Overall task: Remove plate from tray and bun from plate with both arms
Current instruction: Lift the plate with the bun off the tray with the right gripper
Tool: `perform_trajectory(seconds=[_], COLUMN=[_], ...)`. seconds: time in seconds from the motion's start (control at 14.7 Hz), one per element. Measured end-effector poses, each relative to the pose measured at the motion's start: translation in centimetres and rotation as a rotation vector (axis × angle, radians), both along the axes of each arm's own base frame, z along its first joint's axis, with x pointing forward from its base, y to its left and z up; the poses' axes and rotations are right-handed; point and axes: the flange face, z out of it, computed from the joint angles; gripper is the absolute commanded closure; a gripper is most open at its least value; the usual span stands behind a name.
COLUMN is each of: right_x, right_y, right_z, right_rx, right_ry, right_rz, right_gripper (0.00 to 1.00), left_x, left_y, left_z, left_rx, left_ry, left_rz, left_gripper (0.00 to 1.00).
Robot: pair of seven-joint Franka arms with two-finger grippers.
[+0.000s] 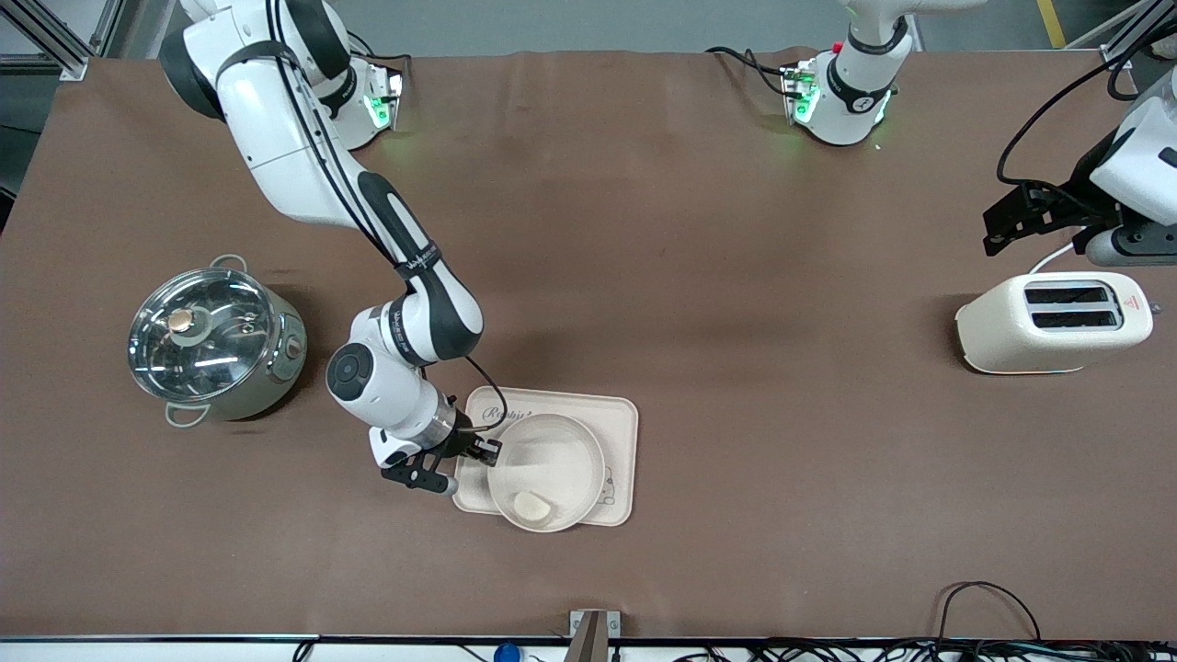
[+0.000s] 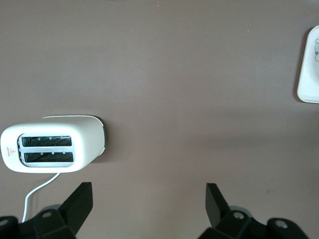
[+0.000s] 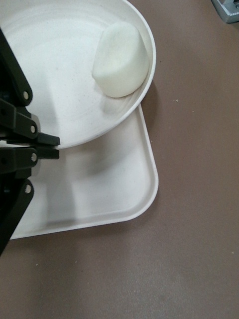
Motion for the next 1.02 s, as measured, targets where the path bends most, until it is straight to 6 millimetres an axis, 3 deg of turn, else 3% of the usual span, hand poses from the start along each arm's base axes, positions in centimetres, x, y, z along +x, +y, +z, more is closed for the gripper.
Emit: perform_trajectory(seconds=[0.34,0.54,0.82,1.02], right_x=[-0.2,-1.7,-6.8,-13.0], right_y=[0.2,-0.1,-0.4,1.0], right_z=[0.4,2.5,7.3,8.6], right_rx=[0.012,-0.002,-0.016,-0.038], right_ry=[-0.003,-0.012,0.007,0.024], right_rz=[0.025,0.082,0.137,0.195], right_gripper=[1.00,1.00,1.00,1.00], left_x=[0.1,0.1,0.1,0.1], left_y=[0.5,0.8,0.9,0.9], left_z=[0.0,0.0,0.6,0.8], left_rx=[0.000,0.000,-0.001,-0.002], left_ry=[0.000,-0.001,-0.012,-0.016], left_rz=[0.009,0.014,0.015,0.015], left_gripper=[0.00,0.00,0.00,0.00])
